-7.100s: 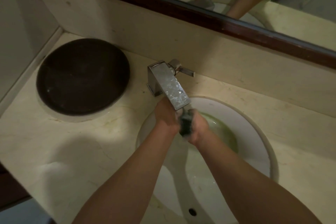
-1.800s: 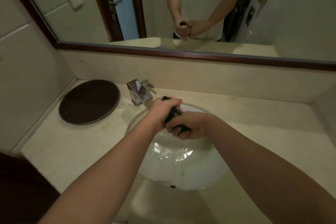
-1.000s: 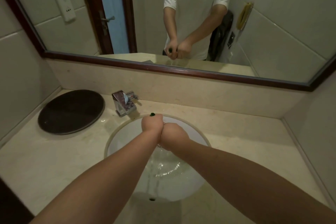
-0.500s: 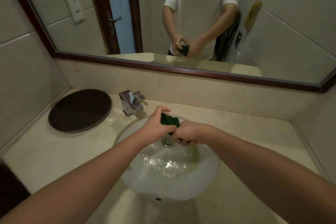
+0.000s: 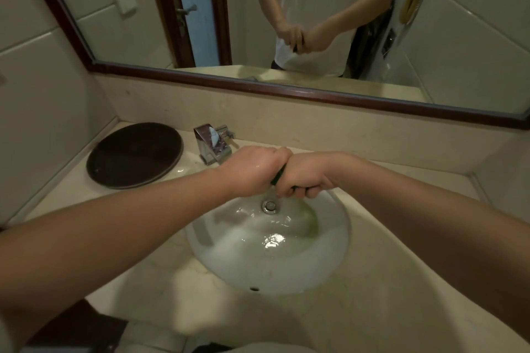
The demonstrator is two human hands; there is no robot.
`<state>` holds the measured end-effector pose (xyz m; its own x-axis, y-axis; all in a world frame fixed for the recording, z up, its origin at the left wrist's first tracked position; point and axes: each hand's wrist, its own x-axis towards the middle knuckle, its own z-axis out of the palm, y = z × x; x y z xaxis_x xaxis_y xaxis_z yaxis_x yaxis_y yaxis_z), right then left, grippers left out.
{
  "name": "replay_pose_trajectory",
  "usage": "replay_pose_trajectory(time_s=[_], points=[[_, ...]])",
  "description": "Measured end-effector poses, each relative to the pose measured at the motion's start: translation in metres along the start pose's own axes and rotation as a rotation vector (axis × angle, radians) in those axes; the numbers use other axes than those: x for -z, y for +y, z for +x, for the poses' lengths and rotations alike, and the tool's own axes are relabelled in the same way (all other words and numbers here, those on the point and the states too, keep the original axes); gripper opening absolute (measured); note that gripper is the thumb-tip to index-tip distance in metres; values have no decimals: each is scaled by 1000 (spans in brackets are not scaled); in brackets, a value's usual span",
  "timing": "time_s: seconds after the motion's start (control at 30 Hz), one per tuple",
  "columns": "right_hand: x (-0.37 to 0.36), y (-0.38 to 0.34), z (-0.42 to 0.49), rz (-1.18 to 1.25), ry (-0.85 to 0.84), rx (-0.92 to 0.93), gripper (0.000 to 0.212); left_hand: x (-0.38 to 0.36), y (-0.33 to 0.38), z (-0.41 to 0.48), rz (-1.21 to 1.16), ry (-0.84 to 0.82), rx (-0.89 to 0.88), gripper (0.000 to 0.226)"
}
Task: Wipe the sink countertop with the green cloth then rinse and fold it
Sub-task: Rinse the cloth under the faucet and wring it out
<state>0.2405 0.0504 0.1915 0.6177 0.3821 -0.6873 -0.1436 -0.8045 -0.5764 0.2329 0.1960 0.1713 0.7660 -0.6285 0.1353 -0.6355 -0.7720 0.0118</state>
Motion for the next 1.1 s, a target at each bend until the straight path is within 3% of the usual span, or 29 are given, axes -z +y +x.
replay_pose_trajectory(time_s=[0.2,0.37,0.43,0.53,0.63,0.73,0.8,0.87,0.97,1.03,1.1], points=[[-14,1,11,-182,265,-25,25,0,6,9,2,-146,137,25],[-21,-1,22,-580,415,10,20,-3,3,13,-97,-216,237,19],[-24,1,24,-576,472,30,25,-2,2,14,-113,-257,250,17],[-24,3,18,-463,513,109,9,-1,0,15,-104,-266,253,16],[-22,2,19,-443,517,89,9,-4,-1,12,-90,-219,258,15],[-17,2,18,-415,408,103,17,-6,0,6,-73,-145,229,15],[-10,5,8,-177,297,213,19,-3,-2,2,-42,-63,198,17],[-2,14,-2,221,177,251,30,1,-7,-4,-7,52,199,17],[10,28,-5,928,-79,155,70,10,-11,-9,-1,206,135,14],[7,29,-4,1099,-165,101,79,17,-6,-8,-5,328,-3,20],[-4,23,-7,1085,-239,75,83,22,-1,-5,10,453,-137,28]])
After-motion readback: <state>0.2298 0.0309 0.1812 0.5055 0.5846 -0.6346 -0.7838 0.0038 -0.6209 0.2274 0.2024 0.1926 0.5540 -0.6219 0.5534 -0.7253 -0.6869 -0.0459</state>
